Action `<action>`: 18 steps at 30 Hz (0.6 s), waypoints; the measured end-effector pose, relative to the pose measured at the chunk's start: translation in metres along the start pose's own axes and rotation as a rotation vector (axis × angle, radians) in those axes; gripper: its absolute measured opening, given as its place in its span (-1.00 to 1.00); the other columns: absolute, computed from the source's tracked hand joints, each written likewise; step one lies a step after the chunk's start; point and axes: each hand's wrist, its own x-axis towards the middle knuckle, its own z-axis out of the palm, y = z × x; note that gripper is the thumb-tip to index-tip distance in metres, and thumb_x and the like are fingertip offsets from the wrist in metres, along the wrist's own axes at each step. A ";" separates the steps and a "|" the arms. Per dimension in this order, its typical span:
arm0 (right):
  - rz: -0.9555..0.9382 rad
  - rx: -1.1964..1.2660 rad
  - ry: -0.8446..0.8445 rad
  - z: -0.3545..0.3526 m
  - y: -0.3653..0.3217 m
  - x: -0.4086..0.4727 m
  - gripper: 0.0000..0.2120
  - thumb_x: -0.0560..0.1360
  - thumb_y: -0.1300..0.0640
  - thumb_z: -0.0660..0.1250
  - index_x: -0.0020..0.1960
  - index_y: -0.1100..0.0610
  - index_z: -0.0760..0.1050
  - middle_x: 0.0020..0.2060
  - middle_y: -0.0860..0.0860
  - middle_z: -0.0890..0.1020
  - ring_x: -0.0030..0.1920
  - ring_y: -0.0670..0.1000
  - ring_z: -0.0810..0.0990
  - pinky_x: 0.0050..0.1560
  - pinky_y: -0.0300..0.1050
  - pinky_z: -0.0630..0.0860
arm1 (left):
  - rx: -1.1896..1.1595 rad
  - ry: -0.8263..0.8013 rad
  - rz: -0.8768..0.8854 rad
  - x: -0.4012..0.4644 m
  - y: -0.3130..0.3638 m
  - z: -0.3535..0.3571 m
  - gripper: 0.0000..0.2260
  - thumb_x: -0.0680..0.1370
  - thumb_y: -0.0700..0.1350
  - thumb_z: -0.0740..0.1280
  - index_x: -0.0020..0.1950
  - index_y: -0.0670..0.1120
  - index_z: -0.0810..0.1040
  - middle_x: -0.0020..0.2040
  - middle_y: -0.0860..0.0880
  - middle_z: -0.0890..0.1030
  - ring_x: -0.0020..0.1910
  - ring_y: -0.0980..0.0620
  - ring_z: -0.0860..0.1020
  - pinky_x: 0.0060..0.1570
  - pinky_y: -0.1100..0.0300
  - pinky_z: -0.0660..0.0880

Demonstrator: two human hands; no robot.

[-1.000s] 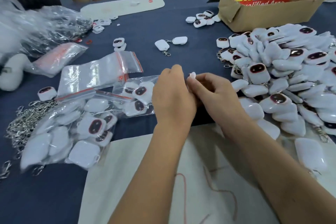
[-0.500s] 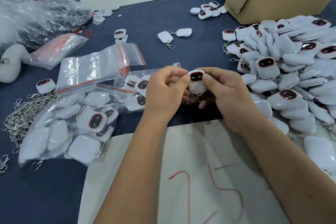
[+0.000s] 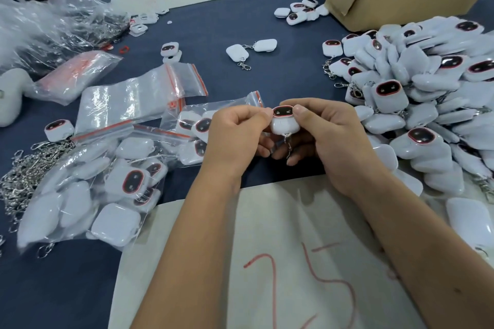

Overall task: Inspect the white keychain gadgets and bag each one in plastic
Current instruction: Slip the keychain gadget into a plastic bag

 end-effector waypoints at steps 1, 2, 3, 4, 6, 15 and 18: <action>-0.017 -0.022 -0.004 0.000 0.001 0.000 -0.76 0.73 0.26 0.17 0.18 0.31 0.60 -0.25 0.17 0.71 -0.37 0.13 0.70 -0.46 -0.16 0.57 | -0.004 -0.010 -0.003 0.000 0.001 0.000 -0.83 0.65 -0.20 0.34 -0.07 -0.24 0.67 -0.37 -0.08 0.57 -0.47 0.06 0.50 -0.48 0.29 0.44; -0.037 -0.046 -0.003 0.000 0.002 0.000 -0.76 0.73 0.26 0.18 0.17 0.30 0.61 -0.25 0.16 0.71 -0.35 0.11 0.69 -0.43 -0.16 0.57 | -0.009 -0.018 -0.002 -0.001 0.001 0.000 -0.83 0.65 -0.20 0.34 -0.08 -0.22 0.67 -0.35 -0.11 0.57 -0.47 0.05 0.50 -0.47 0.29 0.44; -0.056 -0.071 0.002 0.000 0.003 0.000 -0.77 0.72 0.27 0.19 0.16 0.27 0.63 -0.24 0.14 0.72 -0.33 0.09 0.69 -0.41 -0.17 0.58 | -0.017 -0.025 0.001 -0.001 0.001 0.000 -0.85 0.64 -0.19 0.35 -0.07 -0.21 0.67 -0.34 -0.13 0.56 -0.46 0.05 0.51 -0.46 0.28 0.44; -0.072 -0.095 0.009 -0.001 0.004 0.000 -0.78 0.71 0.28 0.21 0.15 0.23 0.65 -0.22 0.11 0.72 -0.32 0.08 0.68 -0.39 -0.17 0.58 | -0.025 -0.029 0.006 -0.001 0.002 0.001 -0.87 0.63 -0.19 0.37 -0.05 -0.20 0.67 -0.32 -0.14 0.57 -0.46 0.06 0.51 -0.46 0.28 0.45; -0.090 -0.127 0.016 -0.001 0.005 0.000 -0.77 0.70 0.28 0.23 0.12 0.17 0.67 -0.19 0.07 0.73 -0.28 0.07 0.68 -0.35 -0.15 0.59 | -0.027 -0.024 0.023 -0.001 0.001 0.001 -0.91 0.62 -0.20 0.40 0.00 -0.20 0.67 -0.33 -0.11 0.59 -0.47 0.07 0.51 -0.45 0.28 0.47; -0.099 -0.172 0.047 0.000 0.005 0.000 -0.81 0.68 0.28 0.29 0.12 0.16 0.68 -0.14 0.13 0.74 -0.26 0.01 0.65 -0.34 -0.14 0.58 | 0.116 0.018 0.110 0.002 -0.003 0.004 -0.89 0.64 -0.21 0.37 -0.04 -0.12 0.69 -0.13 -0.24 0.68 -0.45 0.07 0.57 -0.40 0.25 0.54; -0.098 -0.181 0.083 0.002 0.005 0.000 -0.82 0.67 0.26 0.30 0.12 0.15 0.69 -0.11 0.16 0.73 -0.27 0.03 0.62 -0.34 -0.12 0.58 | 0.093 -0.007 0.101 0.000 -0.002 0.004 -0.90 0.65 -0.19 0.37 -0.01 -0.12 0.68 -0.05 -0.26 0.69 -0.36 0.04 0.63 -0.36 0.24 0.58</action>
